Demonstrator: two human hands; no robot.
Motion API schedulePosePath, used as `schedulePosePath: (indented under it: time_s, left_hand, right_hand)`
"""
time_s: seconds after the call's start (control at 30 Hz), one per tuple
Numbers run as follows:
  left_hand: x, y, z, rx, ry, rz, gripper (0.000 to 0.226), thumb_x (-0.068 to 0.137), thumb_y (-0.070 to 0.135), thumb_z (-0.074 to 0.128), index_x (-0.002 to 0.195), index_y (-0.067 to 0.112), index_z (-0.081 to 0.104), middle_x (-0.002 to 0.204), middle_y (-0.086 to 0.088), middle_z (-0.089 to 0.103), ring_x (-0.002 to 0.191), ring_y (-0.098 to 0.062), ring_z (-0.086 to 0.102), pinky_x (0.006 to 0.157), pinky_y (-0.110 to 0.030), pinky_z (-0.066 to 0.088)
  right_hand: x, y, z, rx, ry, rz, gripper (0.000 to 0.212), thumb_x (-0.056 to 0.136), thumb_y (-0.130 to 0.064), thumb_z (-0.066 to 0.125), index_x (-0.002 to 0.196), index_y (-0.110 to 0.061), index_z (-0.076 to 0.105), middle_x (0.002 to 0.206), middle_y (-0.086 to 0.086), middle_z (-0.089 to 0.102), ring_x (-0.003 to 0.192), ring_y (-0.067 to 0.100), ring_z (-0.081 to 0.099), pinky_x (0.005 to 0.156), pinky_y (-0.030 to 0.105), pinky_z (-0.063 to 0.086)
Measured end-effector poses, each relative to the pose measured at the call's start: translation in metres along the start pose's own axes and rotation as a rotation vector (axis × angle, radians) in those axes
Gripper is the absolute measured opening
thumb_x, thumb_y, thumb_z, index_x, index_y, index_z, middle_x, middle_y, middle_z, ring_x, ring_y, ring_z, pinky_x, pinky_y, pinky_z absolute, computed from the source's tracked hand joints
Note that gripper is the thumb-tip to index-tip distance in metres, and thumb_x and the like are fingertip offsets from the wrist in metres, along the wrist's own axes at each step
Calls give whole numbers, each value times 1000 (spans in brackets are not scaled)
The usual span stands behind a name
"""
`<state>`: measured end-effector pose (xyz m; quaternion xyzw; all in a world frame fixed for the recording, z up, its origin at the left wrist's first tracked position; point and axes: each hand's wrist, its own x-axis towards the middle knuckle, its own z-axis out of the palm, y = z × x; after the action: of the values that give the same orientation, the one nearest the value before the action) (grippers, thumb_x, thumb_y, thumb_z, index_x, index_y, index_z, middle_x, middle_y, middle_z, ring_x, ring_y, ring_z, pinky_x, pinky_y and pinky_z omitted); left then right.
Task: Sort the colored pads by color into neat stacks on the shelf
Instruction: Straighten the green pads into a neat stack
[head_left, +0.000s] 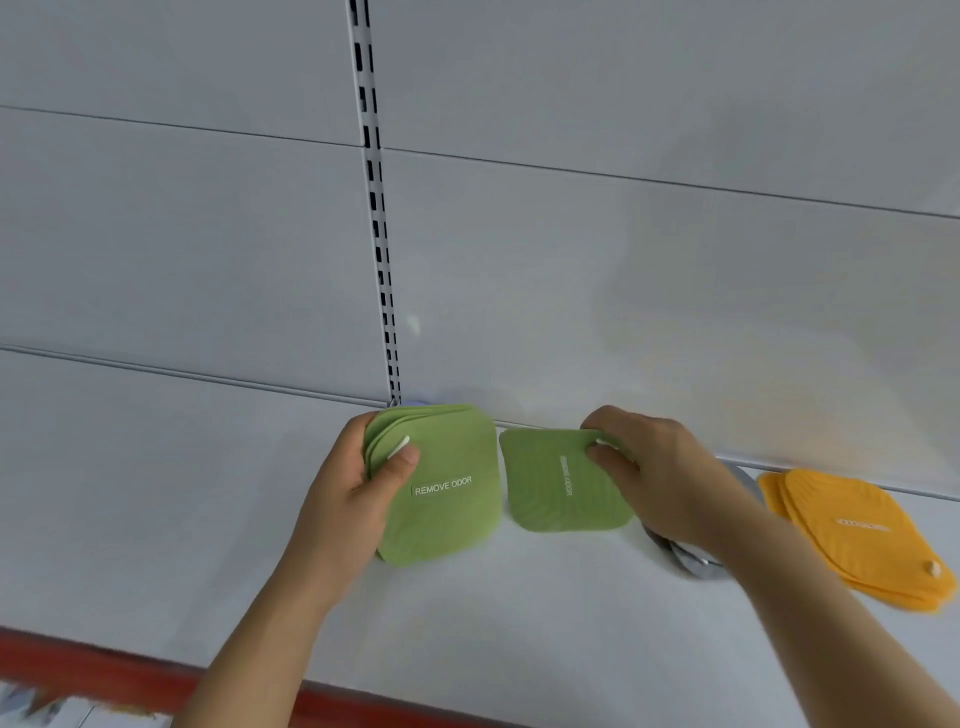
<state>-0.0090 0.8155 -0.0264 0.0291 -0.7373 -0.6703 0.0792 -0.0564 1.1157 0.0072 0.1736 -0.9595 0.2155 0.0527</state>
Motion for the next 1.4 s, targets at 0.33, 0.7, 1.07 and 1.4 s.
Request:
schedulePosePath:
  time_s: [0.33,0.7,1.07,1.4]
  left_hand:
    - [0,16,48,-72,-330,-114,23,104,19,64,125,26,67,113,6,78,108,-18,74,95,-42,58]
    - [-4,5,63,-237,-411,-170,33,95,30,58,125,28,72,130,-8,73,126,-29,65,117,-55,43]
    - [-20,8,49,4,-500,23,42,96,59,64,129,34,60,121,11,72,117,-9,67,95,-23,52]
    - [-22,-3,43,-30,-451,74,19,101,37,60,119,41,62,112,12,70,108,-9,65,98,-27,50]
  right_hand:
    - [-12,-69,-38,-120,-188,-239,37,97,-28,59,132,-38,55,109,-5,70,100,18,63,87,35,50]
    - [-22,-46,-13,5,92,-510,9,94,-27,69,98,-20,74,83,-5,65,77,20,53,65,34,47]
    - [-17,-63,12,-143,241,-300,51,78,-60,60,116,-28,53,90,-12,70,65,18,66,49,25,41]
    - [-54,-17,35,946,-46,246,45,81,-8,85,118,-20,63,111,3,77,105,25,73,93,44,58]
